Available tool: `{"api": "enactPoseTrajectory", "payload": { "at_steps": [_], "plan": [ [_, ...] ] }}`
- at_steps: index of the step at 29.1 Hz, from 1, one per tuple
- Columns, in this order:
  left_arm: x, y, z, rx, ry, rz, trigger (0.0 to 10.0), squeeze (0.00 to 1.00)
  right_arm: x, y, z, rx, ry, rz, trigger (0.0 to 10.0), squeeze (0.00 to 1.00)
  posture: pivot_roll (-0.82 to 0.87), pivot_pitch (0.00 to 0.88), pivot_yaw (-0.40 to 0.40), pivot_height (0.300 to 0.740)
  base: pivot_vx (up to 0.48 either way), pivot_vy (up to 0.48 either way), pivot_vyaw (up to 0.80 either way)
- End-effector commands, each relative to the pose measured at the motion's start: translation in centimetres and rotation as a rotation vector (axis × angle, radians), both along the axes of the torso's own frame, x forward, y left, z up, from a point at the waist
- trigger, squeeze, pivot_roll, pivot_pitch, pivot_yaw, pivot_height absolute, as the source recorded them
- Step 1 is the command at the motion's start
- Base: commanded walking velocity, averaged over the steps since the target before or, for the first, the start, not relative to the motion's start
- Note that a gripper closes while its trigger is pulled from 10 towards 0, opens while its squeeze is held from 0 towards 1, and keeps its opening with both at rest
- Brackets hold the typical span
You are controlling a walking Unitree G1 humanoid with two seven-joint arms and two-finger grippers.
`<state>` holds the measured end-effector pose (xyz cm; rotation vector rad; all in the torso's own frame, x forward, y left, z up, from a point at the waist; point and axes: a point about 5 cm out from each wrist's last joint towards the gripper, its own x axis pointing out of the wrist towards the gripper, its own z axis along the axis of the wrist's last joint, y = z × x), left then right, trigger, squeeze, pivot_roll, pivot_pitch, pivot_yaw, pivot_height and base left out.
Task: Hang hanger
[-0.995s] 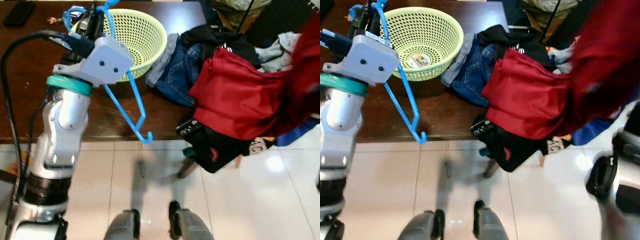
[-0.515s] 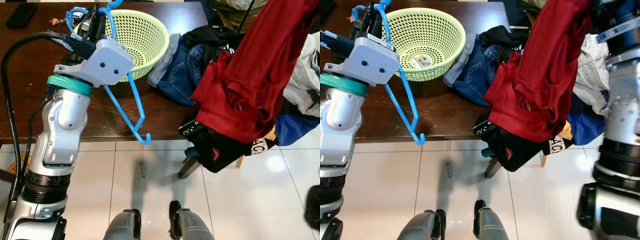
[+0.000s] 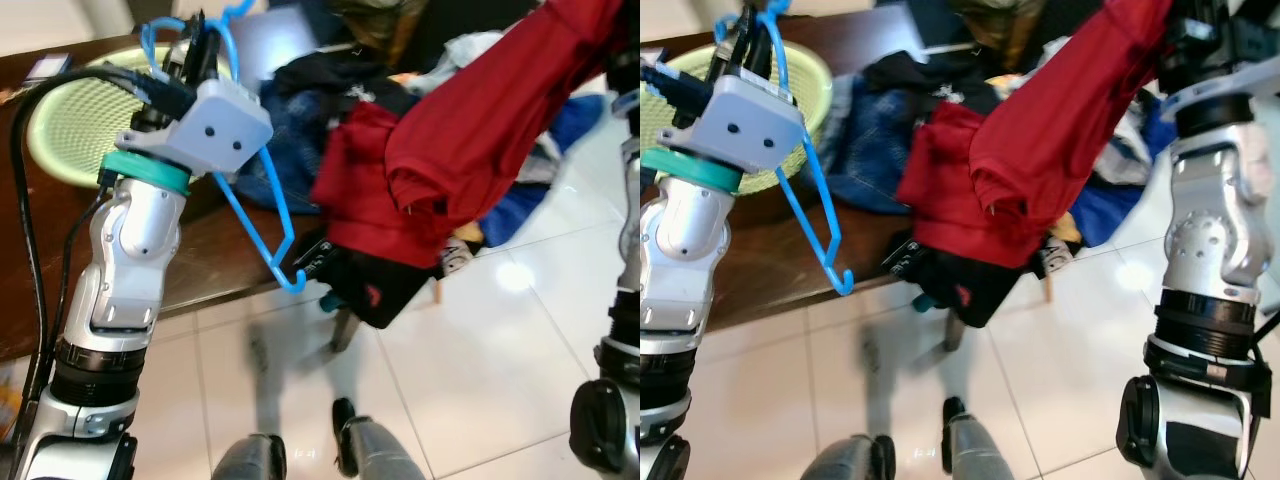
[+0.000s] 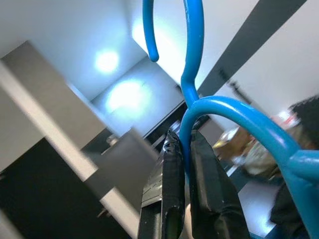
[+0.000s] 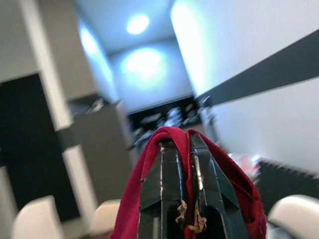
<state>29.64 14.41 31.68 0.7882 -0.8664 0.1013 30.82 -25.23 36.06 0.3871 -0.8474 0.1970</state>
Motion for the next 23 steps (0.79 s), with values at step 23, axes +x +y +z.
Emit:
{"api": "enactPoseTrajectory", "payload": {
  "at_steps": [23],
  "plan": [
    [0.3, -2.5, -1.8, -0.081, 0.189, -0.233, 10.0, 0.00, -2.3, -2.1, 1.4, 0.112, -0.104, 0.002, 10.0, 0.00, 0.01, 0.111, 0.067, 0.740, 0.000, 0.000, -0.80]
  ]
}}
